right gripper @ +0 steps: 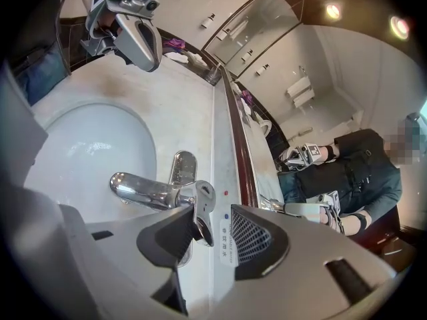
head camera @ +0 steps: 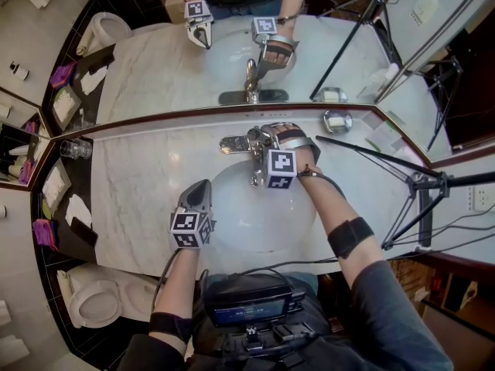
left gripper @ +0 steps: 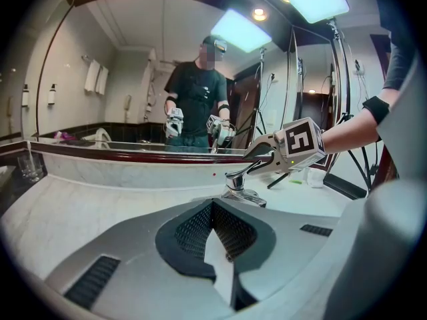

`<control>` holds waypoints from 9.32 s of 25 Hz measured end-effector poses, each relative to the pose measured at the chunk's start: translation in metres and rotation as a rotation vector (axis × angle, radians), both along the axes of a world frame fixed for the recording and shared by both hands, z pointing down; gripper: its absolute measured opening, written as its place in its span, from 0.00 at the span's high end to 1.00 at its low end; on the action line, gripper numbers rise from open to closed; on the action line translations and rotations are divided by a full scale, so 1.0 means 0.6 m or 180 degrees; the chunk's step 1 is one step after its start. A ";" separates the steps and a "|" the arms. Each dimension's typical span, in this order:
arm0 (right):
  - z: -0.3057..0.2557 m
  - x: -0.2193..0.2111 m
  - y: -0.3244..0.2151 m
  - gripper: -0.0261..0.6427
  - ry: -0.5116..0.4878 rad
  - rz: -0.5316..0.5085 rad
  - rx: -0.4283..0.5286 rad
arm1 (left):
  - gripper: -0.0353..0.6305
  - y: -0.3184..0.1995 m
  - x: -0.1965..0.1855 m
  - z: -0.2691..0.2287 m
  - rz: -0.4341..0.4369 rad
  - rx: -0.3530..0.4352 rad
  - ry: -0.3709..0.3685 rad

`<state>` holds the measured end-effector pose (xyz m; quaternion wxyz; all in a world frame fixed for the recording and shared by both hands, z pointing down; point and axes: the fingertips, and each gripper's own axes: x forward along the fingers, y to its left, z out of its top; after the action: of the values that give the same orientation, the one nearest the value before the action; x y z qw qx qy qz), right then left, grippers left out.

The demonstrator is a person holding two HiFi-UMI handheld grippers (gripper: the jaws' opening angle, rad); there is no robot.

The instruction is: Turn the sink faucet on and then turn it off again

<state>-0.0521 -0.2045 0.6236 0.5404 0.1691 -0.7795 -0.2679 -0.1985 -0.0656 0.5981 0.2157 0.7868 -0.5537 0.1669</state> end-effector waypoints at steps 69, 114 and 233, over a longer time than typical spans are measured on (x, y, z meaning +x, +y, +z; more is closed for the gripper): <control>-0.024 0.183 0.177 0.93 -0.2788 0.2577 -0.1134 | 0.89 -0.002 0.023 -0.030 0.0162 0.0145 -0.0090; 0.033 0.221 0.185 0.93 -0.2672 0.2829 -0.1234 | 0.72 -0.181 0.302 0.079 0.2808 0.0690 -0.2380; -0.015 0.203 0.164 0.93 -0.2951 0.2613 -0.1195 | 0.64 -0.074 0.140 -0.026 0.1306 0.0568 -0.1092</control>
<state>0.0696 -0.1060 0.6148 0.2264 0.4542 -0.8376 0.2022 -0.1145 -0.1101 0.5827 0.0104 0.8586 -0.4238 0.2883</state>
